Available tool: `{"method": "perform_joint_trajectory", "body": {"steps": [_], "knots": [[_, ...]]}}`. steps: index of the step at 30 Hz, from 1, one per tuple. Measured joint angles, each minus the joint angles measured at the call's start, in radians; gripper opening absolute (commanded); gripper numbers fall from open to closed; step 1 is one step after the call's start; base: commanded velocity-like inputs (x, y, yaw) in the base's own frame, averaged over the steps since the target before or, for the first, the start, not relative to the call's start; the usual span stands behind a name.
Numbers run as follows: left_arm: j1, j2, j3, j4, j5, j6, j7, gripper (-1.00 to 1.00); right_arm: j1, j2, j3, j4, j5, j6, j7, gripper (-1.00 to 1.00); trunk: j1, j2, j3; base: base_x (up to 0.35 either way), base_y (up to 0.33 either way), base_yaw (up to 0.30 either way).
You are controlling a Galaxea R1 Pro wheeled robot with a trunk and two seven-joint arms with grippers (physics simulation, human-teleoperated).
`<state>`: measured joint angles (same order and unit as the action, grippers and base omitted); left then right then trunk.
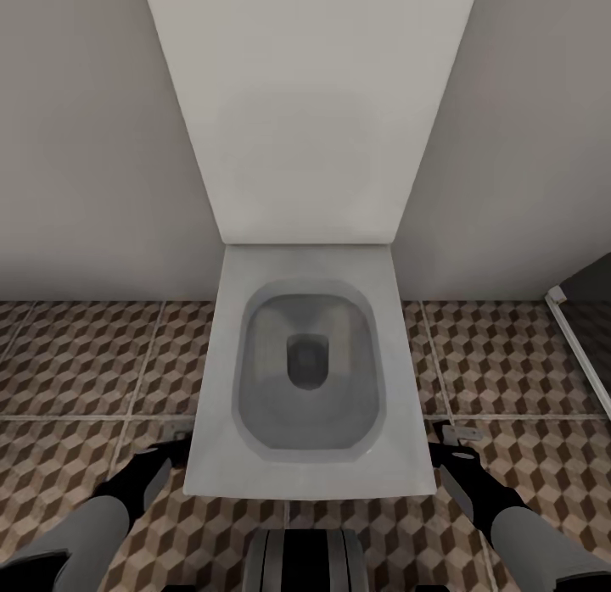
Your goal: Take the four mousetraps from the cabinet in the bathroom and place them on the bathroom floor. Make sure all four end up on the same floor surface, and ensure that at least two of them are either under or directly next to the same bathroom sink.
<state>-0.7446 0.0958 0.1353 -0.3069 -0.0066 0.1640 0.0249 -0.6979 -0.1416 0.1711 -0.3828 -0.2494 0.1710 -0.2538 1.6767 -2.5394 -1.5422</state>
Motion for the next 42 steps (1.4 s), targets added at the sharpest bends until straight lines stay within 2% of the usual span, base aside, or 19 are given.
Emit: {"method": "perform_joint_trajectory", "body": {"steps": [7,23,35,42], "knots": [[-0.009,-0.004,0.0,0.034,0.001,0.0,0.001,-1.0,0.0,0.0,0.0,0.0,0.0,-0.005,0.0,-1.0,0.0,0.0,0.0,0.0,0.0,0.0],[-0.01,-0.005,-0.003,0.041,-0.005,-0.002,0.007,-1.0,0.0,0.0,0.0,0.0,0.0,-0.006,0.0,-1.0,0.0,0.0,0.0,0.0,0.0,0.0],[-0.009,-0.005,0.0,0.041,-0.001,-0.08,0.007,-1.0,0.0,0.0,0.001,0.0,0.0,-0.006,0.0,-1.0,0.0,0.0,0.0,0.0,0.0,0.0],[-0.009,-0.004,-0.002,0.026,-0.004,-0.091,0.006,-1.0,0.0,-0.001,0.002,0.0,0.0,-0.006,0.0,-1.0,0.0,0.0,0.0,0.0,0.0,0.0]]}}
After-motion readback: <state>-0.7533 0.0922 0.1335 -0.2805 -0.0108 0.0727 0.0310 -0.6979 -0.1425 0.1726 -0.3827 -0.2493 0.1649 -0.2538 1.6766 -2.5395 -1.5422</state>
